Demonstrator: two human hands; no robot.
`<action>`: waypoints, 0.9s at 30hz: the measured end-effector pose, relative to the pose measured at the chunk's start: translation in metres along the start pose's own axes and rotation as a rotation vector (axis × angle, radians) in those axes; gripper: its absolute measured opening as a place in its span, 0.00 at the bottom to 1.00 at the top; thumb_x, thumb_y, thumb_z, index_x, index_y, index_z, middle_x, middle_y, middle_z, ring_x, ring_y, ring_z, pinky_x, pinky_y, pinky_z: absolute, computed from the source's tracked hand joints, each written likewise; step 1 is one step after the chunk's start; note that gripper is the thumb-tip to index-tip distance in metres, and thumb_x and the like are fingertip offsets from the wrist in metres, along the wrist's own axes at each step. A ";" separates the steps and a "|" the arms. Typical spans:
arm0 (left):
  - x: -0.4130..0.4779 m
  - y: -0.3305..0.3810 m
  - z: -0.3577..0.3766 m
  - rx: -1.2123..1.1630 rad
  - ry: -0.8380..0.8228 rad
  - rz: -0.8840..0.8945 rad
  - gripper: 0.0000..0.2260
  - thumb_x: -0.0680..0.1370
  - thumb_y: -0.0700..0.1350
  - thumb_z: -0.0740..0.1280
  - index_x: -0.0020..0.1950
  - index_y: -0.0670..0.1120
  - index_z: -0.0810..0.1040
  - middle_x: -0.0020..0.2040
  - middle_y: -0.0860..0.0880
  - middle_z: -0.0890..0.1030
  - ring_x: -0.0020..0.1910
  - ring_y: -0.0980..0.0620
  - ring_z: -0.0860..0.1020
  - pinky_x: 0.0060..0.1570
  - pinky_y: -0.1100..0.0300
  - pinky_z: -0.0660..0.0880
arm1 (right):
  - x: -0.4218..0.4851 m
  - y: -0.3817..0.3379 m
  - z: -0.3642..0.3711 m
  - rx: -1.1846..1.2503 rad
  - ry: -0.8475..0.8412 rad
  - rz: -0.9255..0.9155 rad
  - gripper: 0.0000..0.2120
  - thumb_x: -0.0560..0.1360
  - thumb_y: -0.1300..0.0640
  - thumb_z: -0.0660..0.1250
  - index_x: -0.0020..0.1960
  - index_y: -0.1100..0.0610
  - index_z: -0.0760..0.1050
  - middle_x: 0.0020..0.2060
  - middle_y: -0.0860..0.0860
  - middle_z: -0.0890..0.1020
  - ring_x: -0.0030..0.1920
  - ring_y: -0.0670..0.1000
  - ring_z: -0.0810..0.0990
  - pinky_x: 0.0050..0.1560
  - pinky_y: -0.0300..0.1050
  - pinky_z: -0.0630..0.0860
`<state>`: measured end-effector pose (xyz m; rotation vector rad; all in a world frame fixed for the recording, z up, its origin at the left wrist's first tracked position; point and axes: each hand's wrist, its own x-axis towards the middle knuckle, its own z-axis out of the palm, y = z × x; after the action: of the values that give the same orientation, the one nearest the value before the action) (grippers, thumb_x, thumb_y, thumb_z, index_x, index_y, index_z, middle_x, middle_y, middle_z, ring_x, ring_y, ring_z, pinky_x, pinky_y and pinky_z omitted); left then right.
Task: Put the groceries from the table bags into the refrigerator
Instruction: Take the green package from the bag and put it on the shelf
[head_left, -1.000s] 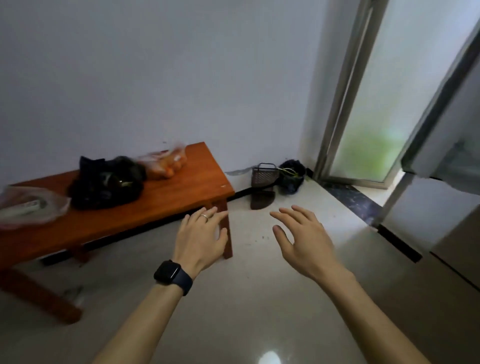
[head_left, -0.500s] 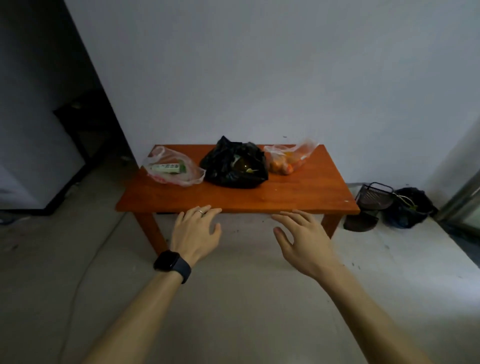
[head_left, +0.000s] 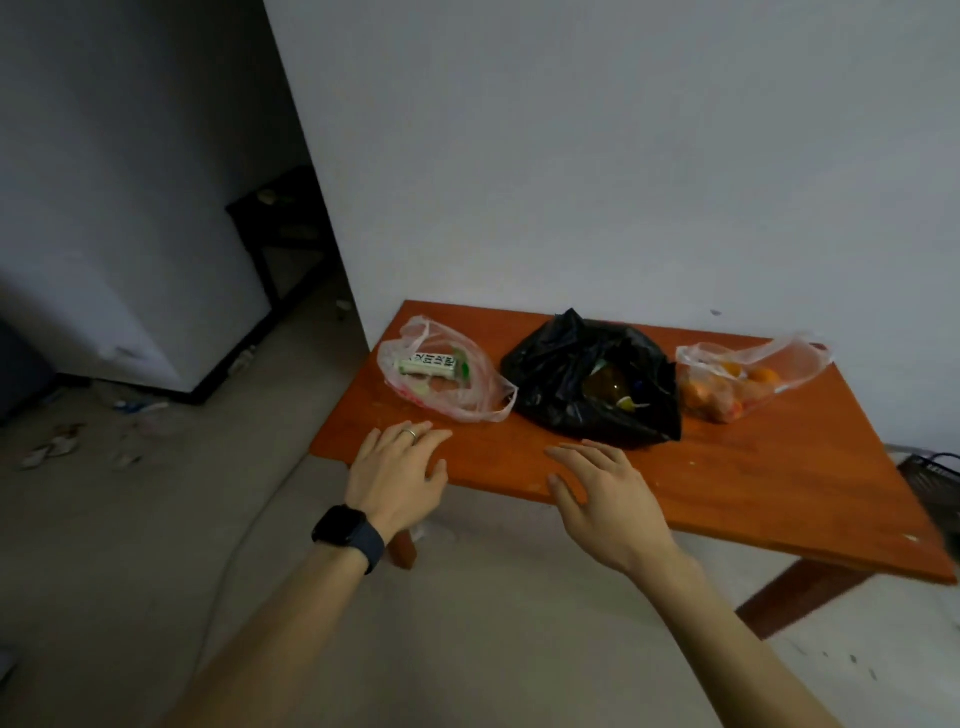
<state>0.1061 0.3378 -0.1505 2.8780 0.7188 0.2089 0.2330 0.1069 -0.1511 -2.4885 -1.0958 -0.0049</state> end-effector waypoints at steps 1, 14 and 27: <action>0.012 -0.005 0.001 0.007 0.000 0.000 0.20 0.81 0.54 0.60 0.74 0.59 0.68 0.75 0.54 0.69 0.75 0.52 0.63 0.75 0.49 0.56 | 0.014 -0.001 0.005 0.000 -0.015 -0.004 0.20 0.81 0.42 0.57 0.72 0.45 0.70 0.69 0.45 0.75 0.72 0.50 0.66 0.69 0.50 0.69; 0.186 -0.090 0.043 0.161 -0.079 0.197 0.18 0.76 0.48 0.66 0.66 0.52 0.77 0.67 0.49 0.77 0.69 0.48 0.72 0.69 0.49 0.68 | 0.194 -0.007 0.090 0.008 -0.227 -0.028 0.21 0.82 0.43 0.56 0.74 0.45 0.67 0.69 0.45 0.73 0.71 0.51 0.66 0.66 0.49 0.69; 0.413 -0.166 0.120 0.491 -0.417 0.598 0.21 0.81 0.47 0.60 0.75 0.49 0.67 0.79 0.44 0.61 0.79 0.42 0.51 0.76 0.41 0.40 | 0.371 -0.015 0.219 0.042 -0.423 0.225 0.31 0.82 0.44 0.55 0.81 0.48 0.47 0.80 0.50 0.57 0.77 0.56 0.59 0.73 0.56 0.64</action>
<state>0.4128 0.6637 -0.2607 3.3390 -0.2106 -0.5625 0.4432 0.4598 -0.2826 -2.6265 -0.9448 0.6284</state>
